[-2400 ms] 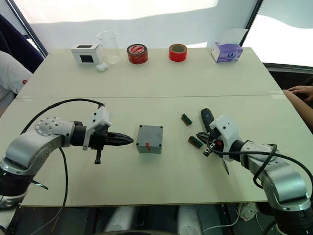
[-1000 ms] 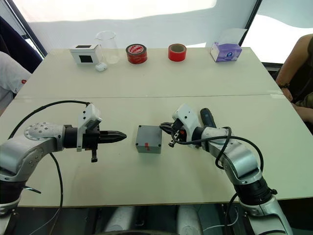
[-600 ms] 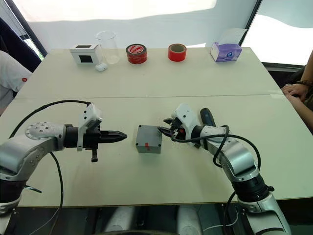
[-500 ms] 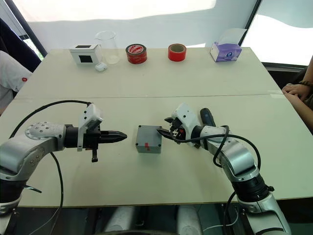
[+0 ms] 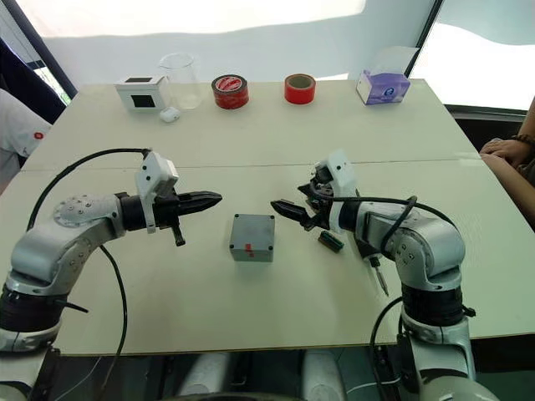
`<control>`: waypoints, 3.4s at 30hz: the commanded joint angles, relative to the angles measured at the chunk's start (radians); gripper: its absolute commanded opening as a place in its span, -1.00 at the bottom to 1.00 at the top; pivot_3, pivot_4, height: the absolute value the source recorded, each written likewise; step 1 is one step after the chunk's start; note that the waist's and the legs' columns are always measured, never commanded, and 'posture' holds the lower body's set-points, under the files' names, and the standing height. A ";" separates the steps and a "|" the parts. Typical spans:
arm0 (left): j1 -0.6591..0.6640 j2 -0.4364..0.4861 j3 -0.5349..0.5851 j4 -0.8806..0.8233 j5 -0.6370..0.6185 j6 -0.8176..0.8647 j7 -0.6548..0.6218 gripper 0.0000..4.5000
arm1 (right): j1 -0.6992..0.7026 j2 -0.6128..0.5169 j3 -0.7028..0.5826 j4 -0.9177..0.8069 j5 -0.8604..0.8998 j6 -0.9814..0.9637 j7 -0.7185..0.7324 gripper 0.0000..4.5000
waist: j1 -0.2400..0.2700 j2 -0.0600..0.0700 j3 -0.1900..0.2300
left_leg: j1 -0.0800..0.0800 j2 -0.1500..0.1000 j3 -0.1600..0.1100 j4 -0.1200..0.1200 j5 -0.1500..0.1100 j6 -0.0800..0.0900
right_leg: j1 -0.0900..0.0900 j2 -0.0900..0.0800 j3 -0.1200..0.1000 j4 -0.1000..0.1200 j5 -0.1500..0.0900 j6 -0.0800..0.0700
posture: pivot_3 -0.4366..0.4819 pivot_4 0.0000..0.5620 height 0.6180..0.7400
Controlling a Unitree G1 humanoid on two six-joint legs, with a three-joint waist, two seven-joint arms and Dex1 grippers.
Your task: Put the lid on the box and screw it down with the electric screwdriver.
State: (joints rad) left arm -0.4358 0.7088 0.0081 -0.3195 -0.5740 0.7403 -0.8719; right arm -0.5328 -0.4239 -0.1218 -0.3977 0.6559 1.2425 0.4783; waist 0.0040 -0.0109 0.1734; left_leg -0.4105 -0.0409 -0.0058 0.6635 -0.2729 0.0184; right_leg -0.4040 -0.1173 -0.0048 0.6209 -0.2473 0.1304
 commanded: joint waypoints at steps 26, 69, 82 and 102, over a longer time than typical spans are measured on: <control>-0.031 0.073 -0.141 -0.141 -0.008 -0.104 -0.208 -1.00 | -0.241 -0.663 0.288 0.376 -0.046 0.328 0.226 0.98 | -0.013 0.001 0.001 | -0.002 0.000 0.002 0.000 -0.001 0.001 | 0.000 -0.001 0.000 -0.003 0.000 0.000 | -0.05 -0.47 1.00; 0.020 -0.052 -0.164 -0.148 0.039 -0.108 -0.081 -1.00 | -0.327 -0.592 0.624 0.587 -0.223 0.280 0.320 -0.22 | -0.012 -0.003 -0.001 | -0.003 0.000 0.001 0.003 -0.001 0.001 | 0.000 -0.001 0.000 -0.003 0.000 0.000 | -0.05 -0.47 1.00; 0.015 0.004 -0.122 -0.036 0.056 -0.127 -0.119 -1.00 | -0.488 -0.482 0.104 0.586 -0.220 0.100 0.161 -0.22 | -0.021 0.004 0.003 | -0.017 -0.001 0.003 0.003 0.004 -0.007 | -0.017 -0.001 0.001 0.004 0.001 0.000 | -0.05 -0.47 1.00; -0.160 -0.033 -0.227 0.147 0.148 -0.152 -0.222 -1.00 | 0.005 0.229 -0.203 -0.265 0.161 -0.316 -0.186 -0.22 | -0.011 0.005 0.002 | -0.017 0.000 0.001 0.004 0.004 -0.005 | -0.018 0.002 0.001 0.011 0.001 0.000 | -0.05 -0.47 1.00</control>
State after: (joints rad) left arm -0.5793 0.6781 -0.2016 -0.1589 -0.4481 0.6081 -1.0816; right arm -0.5132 -0.1979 -0.3548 -0.6075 0.8400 1.0142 0.2872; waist -0.0072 -0.0063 0.1759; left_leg -0.4275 -0.0407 -0.0046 0.6671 -0.2684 0.0128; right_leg -0.4226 -0.1148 -0.0033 0.6324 -0.2465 0.1299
